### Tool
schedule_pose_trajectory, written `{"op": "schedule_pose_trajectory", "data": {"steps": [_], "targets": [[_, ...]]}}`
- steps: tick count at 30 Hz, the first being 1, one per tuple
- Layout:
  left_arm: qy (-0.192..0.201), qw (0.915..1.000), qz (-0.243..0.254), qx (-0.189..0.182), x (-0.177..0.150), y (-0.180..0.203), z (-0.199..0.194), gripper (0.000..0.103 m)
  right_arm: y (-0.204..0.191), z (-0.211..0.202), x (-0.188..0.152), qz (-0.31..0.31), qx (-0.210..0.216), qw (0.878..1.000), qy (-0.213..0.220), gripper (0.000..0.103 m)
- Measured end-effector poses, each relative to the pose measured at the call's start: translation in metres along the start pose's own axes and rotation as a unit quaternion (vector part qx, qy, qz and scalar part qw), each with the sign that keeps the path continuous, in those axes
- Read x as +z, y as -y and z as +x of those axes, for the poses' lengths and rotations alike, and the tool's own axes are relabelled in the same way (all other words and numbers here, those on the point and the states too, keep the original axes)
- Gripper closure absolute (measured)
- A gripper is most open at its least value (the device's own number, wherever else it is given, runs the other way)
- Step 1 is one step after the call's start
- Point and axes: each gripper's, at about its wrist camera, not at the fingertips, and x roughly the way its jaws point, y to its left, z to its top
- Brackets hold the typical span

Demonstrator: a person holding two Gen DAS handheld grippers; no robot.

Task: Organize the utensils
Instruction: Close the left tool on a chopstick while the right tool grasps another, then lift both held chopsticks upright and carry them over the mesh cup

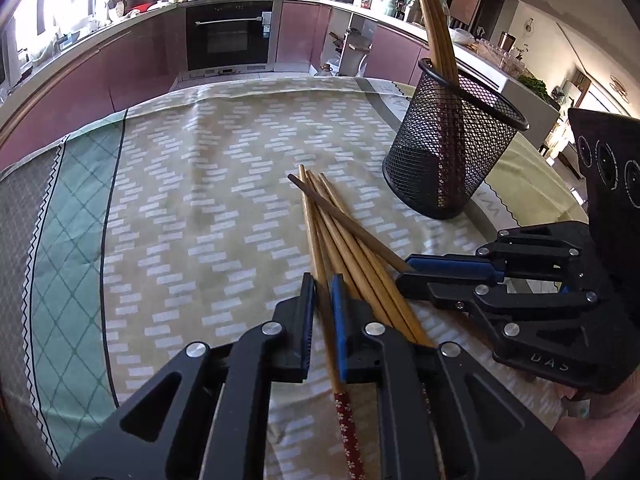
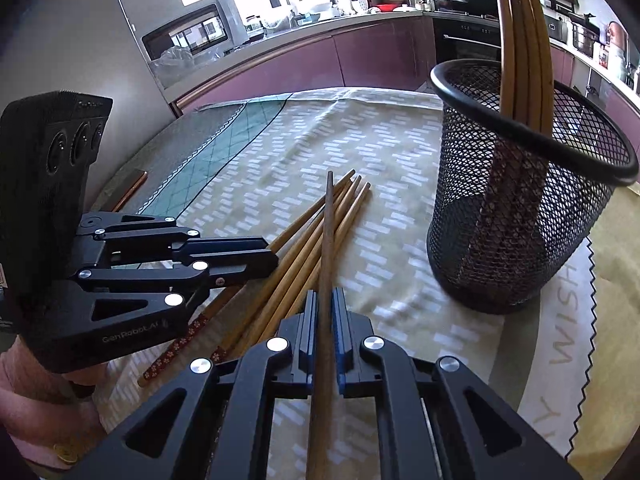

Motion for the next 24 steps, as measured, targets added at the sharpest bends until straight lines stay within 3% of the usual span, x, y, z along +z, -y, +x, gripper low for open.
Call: {"op": "schedule_pose_trajectory", "data": {"steps": [9, 24], "targets": [[0.027, 0.9996, -0.005, -0.010, 0.004, 0.005, -0.021, 0.095, 0.001, -0.036, -0.001, 0.000, 0.014, 0.999, 0.052, 0.097], [0.115, 0.9887, 0.001, -0.096, 0.026, 0.015, -0.104, 0.095, 0.022, -0.105, 0.006, 0.026, 0.022, 0.988, 0.151, 0.097]]}}
